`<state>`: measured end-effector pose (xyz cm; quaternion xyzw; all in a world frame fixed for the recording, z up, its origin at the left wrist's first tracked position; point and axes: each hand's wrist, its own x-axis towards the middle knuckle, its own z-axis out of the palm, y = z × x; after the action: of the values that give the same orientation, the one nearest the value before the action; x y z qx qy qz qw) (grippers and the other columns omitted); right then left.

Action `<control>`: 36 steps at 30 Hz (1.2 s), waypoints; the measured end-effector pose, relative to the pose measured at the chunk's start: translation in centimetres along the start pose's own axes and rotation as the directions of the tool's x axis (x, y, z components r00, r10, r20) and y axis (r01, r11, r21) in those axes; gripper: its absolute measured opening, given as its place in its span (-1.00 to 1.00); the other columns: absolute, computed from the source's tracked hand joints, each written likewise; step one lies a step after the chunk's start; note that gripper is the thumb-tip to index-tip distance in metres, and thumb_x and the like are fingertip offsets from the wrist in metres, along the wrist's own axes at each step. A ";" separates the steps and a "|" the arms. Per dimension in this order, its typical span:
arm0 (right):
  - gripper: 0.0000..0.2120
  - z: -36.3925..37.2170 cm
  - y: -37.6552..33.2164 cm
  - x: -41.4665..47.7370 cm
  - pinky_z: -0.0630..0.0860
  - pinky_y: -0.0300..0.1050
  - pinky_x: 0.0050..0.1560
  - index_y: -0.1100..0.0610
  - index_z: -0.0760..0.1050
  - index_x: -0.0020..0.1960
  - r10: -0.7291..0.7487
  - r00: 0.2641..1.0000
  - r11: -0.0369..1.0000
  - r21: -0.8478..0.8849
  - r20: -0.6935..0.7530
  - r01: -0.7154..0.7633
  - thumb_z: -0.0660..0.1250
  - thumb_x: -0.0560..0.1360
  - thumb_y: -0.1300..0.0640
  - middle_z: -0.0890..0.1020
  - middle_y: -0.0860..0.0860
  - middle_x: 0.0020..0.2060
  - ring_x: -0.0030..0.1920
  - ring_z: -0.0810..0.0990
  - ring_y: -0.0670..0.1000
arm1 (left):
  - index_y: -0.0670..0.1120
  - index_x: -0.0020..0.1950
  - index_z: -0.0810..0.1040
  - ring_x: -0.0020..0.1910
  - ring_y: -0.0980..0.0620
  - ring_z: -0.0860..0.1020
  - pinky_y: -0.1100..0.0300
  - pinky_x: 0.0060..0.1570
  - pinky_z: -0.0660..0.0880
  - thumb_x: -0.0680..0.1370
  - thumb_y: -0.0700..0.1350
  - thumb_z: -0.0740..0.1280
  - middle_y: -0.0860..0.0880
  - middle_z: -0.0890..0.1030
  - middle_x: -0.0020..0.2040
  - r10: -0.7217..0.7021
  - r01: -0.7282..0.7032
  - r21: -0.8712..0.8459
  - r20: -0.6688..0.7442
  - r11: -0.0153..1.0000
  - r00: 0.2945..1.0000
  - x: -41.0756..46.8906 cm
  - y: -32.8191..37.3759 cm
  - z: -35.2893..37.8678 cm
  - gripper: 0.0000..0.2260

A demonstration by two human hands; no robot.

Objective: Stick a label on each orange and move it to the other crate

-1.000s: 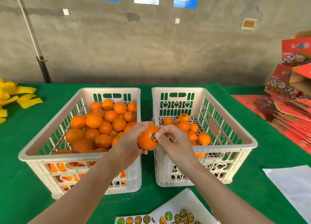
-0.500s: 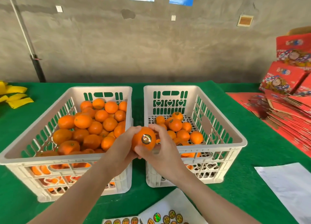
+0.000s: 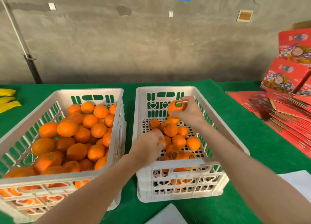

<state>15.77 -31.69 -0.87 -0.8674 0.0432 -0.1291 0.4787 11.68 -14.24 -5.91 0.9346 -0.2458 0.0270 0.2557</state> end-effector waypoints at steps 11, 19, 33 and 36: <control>-0.58 4.0 12.3 11.5 0.49 -0.01 -0.02 0.30 0.23 0.31 0.219 0.957 0.803 -0.593 0.189 -0.067 0.27 0.51 0.24 0.49 0.21 0.11 0.10 0.51 0.16 | -0.01 0.08 0.53 -0.20 0.06 0.54 0.21 -0.26 0.41 0.55 0.15 0.24 0.04 0.60 -0.16 -0.054 0.037 0.163 0.099 0.986 0.994 0.6 -0.7 1.3 -0.72; -0.35 5.5 9.0 11.0 0.15 0.25 0.42 0.18 0.01 0.50 0.182 0.983 0.827 -0.538 -0.016 -0.162 0.22 0.50 0.34 -0.02 0.25 0.50 0.48 0.00 0.32 | -0.10 0.08 0.55 -0.14 -0.02 0.56 0.09 -0.15 0.52 0.56 0.09 0.25 -0.06 0.61 -0.13 -0.039 0.032 0.107 0.063 0.994 0.997 0.4 -0.2 0.8 -0.71; -0.84 9.4 -2.9 -0.6 0.43 -0.17 0.06 0.22 0.58 0.09 -0.238 0.872 0.895 -0.252 0.428 0.368 0.30 0.53 0.24 0.61 0.05 0.04 0.06 0.55 0.02 | -0.04 -0.51 0.18 -0.57 0.10 0.21 0.22 -0.51 0.11 0.47 -0.15 0.25 0.03 0.23 -0.57 -0.047 0.018 -0.116 -0.250 0.993 0.967 -1.0 -0.2 -0.4 -0.62; -0.83 10.2 -4.0 -0.8 0.44 -0.15 0.05 0.20 0.57 0.09 -0.213 0.898 0.889 -0.304 0.384 0.341 0.31 0.52 0.20 0.61 0.07 0.03 0.05 0.55 0.04 | -0.06 -0.53 0.24 -0.57 0.07 0.23 0.21 -0.49 0.17 0.47 -0.21 0.24 0.05 0.26 -0.58 -0.094 0.001 -0.359 -0.242 0.933 0.966 -1.8 -0.6 -0.6 -0.62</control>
<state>17.52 -21.01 -2.84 -0.9469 -0.1431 -0.0347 0.2860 10.43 -12.69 -5.94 0.8674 -0.1886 0.0957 0.4504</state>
